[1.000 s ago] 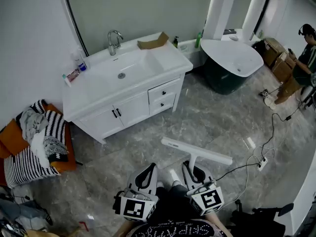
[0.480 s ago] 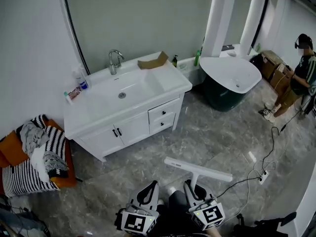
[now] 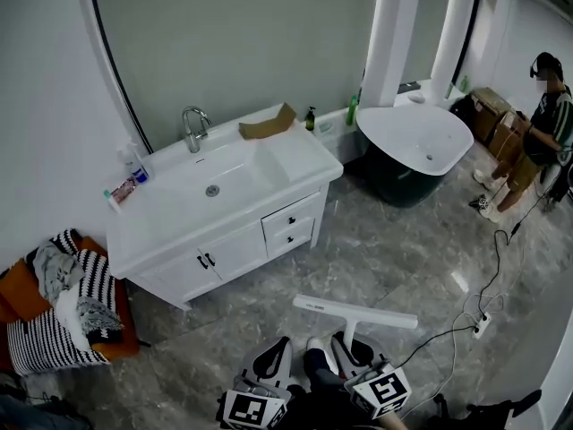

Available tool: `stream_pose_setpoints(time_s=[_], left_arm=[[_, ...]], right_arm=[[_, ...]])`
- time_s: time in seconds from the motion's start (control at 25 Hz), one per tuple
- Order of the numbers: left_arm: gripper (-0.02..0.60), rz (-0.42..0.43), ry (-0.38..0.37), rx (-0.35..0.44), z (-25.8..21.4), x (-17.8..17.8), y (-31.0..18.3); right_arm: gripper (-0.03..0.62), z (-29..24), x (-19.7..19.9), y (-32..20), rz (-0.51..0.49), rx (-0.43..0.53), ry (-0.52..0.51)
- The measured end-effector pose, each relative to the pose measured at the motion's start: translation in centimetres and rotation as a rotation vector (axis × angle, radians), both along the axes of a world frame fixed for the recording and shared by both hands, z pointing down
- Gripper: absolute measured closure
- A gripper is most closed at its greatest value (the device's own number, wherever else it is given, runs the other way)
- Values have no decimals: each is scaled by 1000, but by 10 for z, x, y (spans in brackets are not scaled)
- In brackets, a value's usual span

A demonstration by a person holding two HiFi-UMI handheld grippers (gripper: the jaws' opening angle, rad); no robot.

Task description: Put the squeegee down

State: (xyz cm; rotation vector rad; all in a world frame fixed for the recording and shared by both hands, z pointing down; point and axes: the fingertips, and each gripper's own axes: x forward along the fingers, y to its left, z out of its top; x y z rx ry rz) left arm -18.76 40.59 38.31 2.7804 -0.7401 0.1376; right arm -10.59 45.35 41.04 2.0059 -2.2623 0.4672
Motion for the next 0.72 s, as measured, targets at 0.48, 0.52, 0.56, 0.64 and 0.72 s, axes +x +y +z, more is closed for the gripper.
stream_pose_setpoints(time_s=[0.48,0.52,0.56,0.64,0.72], left_arm=[[577,-58,66,9,-15,75,-68],[577,-62,63,14,-15,80,-71],[577,-68,57,18,-14,84,-73],[577,-81,41,22,-10,92,-79],[577,-79,10,30,-3,98,-81]], right_arm=[[556,-13,78,-73,-118,58,3],[556,-12,84,-76,-125,54,4],[556,-10,89,-78,-133,50,5],[556,-7,99,-84,-145,46,8],[556,-3,109,-90,-153,51,11]])
